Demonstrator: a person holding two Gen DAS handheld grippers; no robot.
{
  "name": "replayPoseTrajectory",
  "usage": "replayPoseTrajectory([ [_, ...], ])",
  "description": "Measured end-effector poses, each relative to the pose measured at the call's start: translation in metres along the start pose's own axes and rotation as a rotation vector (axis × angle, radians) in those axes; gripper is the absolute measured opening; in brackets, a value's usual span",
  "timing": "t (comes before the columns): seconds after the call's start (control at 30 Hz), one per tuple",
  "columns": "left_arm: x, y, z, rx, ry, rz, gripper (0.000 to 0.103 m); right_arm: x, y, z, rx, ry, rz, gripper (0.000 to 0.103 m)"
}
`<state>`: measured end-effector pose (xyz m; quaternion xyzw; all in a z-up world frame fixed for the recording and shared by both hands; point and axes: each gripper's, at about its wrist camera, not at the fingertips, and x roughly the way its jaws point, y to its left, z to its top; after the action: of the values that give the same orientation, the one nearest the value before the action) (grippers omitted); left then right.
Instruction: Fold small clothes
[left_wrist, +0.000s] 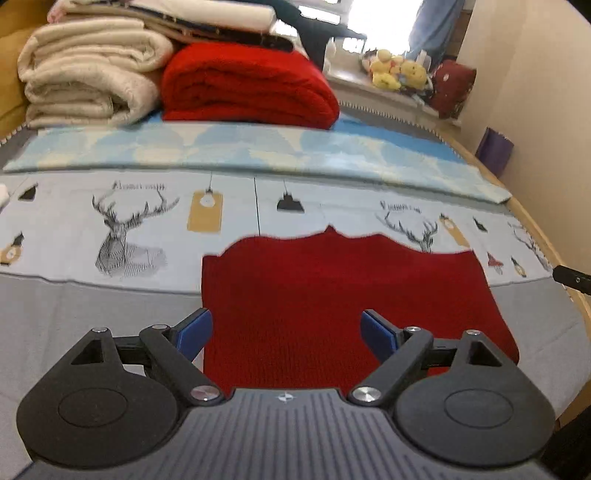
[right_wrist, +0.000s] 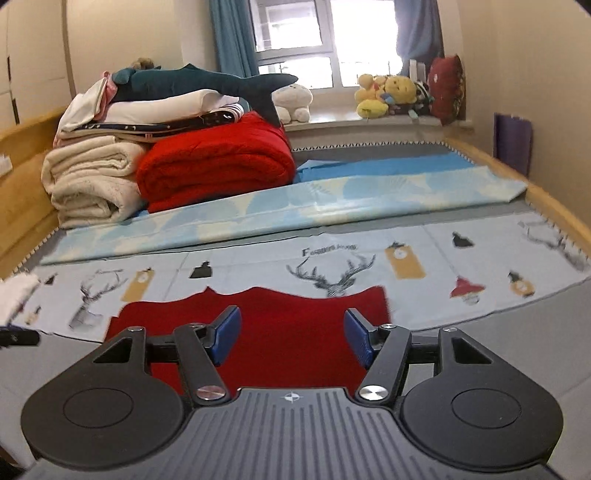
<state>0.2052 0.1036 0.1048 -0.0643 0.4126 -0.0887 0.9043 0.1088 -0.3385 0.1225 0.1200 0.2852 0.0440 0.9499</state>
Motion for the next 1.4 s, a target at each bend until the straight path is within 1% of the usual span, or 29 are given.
replayPoseTrajectory([
  [0.07, 0.006, 0.004, -0.002, -0.002, 0.05, -0.026, 0.091, 0.005, 0.009, -0.002, 0.011, 0.02, -0.009, 0.064],
  [0.1, 0.009, 0.003, -0.002, 0.006, 0.064, -0.023, 0.091, 0.01, 0.013, -0.003, 0.016, 0.032, -0.008, 0.064],
  [0.17, 0.011, 0.004, -0.006, 0.024, 0.077, -0.008, 0.091, 0.017, 0.02, -0.003, 0.017, 0.049, -0.012, 0.064],
  [0.3, 0.015, 0.011, -0.009, 0.013, 0.102, -0.018, 0.091, 0.031, 0.036, -0.005, 0.013, 0.083, -0.028, 0.063],
  [0.4, 0.014, 0.019, -0.01, 0.003, 0.107, -0.023, 0.091, 0.044, 0.051, -0.008, -0.022, 0.115, -0.067, 0.061],
  [0.5, 0.014, 0.029, -0.012, -0.008, 0.109, -0.017, 0.09, 0.057, 0.067, -0.014, -0.073, 0.155, -0.099, 0.054],
  [0.57, 0.015, 0.037, -0.014, -0.022, 0.121, -0.014, 0.089, 0.065, 0.081, -0.018, -0.132, 0.175, -0.119, 0.045],
  [0.63, 0.015, 0.045, -0.015, -0.026, 0.129, -0.003, 0.086, 0.073, 0.097, -0.022, -0.192, 0.192, -0.118, 0.038],
  [0.73, 0.013, 0.056, -0.016, -0.033, 0.129, -0.004, 0.083, 0.082, 0.124, -0.031, -0.268, 0.209, -0.074, 0.033],
  [0.87, 0.01, 0.071, -0.015, -0.056, 0.13, -0.008, 0.074, 0.091, 0.164, -0.047, -0.387, 0.224, 0.007, 0.033],
  [0.93, 0.009, 0.079, -0.016, -0.073, 0.137, -0.009, 0.068, 0.096, 0.183, -0.056, -0.436, 0.245, 0.072, 0.033],
  [1.0, 0.008, 0.087, -0.016, -0.089, 0.139, -0.008, 0.067, 0.099, 0.202, -0.065, -0.479, 0.266, 0.143, 0.033],
  [1.1, 0.008, 0.098, -0.016, -0.107, 0.145, 0.003, 0.067, 0.102, 0.23, -0.081, -0.568, 0.28, 0.224, 0.033],
  [1.13, 0.008, 0.102, -0.017, -0.114, 0.149, 0.009, 0.067, 0.103, 0.239, -0.087, -0.608, 0.28, 0.244, 0.035],
  [1.2, 0.008, 0.11, -0.018, -0.128, 0.155, 0.02, 0.067, 0.103, 0.257, -0.101, -0.704, 0.274, 0.274, 0.045],
  [1.23, 0.009, 0.114, -0.018, -0.135, 0.159, 0.024, 0.067, 0.101, 0.265, -0.109, -0.75, 0.263, 0.278, 0.055],
  [1.27, 0.009, 0.116, -0.018, -0.139, 0.161, 0.026, 0.067, 0.1, 0.273, -0.117, -0.801, 0.246, 0.284, 0.06],
  [1.33, 0.01, 0.12, -0.018, -0.141, 0.168, 0.034, 0.067, 0.097, 0.285, -0.133, -0.886, 0.232, 0.314, 0.063],
  [1.4, 0.011, 0.121, -0.019, -0.141, 0.175, 0.04, 0.067, 0.098, 0.296, -0.151, -0.962, 0.245, 0.337, 0.068],
])
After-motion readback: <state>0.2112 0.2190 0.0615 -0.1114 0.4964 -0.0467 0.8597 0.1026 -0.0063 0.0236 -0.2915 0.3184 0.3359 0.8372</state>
